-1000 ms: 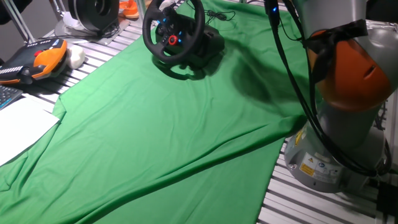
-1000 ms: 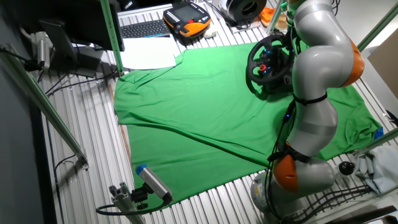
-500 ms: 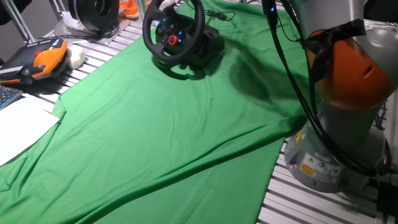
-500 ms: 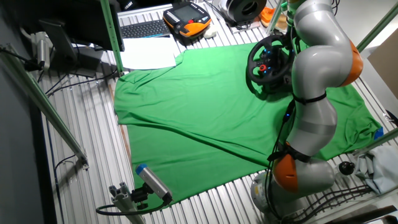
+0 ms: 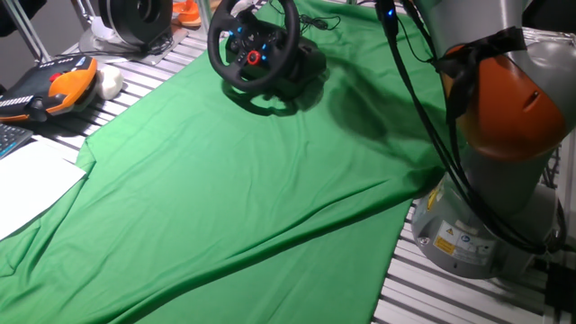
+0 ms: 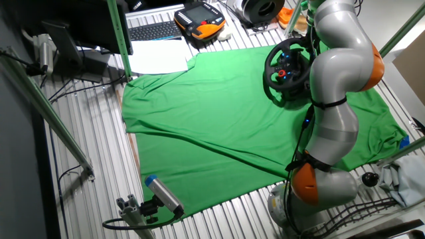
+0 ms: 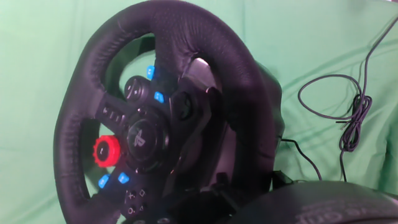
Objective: Rotate the steering wheel 90 degrees clockwise
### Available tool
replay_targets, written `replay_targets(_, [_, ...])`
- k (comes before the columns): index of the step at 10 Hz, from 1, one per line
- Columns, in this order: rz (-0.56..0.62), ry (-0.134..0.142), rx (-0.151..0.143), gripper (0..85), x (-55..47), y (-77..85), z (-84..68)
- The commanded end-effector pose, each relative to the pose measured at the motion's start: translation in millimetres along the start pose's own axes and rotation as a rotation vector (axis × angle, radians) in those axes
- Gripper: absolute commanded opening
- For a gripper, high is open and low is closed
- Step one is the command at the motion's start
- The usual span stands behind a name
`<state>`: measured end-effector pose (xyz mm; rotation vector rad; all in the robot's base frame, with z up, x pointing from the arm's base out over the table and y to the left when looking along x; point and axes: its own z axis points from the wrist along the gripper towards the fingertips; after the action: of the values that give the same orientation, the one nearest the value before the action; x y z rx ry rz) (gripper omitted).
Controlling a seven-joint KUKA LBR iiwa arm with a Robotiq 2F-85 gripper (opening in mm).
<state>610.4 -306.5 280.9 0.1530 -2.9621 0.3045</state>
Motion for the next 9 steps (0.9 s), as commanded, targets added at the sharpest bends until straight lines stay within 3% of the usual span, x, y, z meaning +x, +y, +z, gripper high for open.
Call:
replay_targets(1, [-0.005, 0.001, 0.0, 17.0, -0.1, 0.4, 0.4])
replay_targets(2, [-0.011, -0.002, 0.002, 17.0, 0.2, 0.3, 0.4])
replay_targets(3, [-0.012, -0.004, -0.014, 0.0, 0.3, 0.2, 0.5])
replay_targets(9, [-0.007, -0.003, -0.02, 0.0, 1.2, 0.4, 0.5])
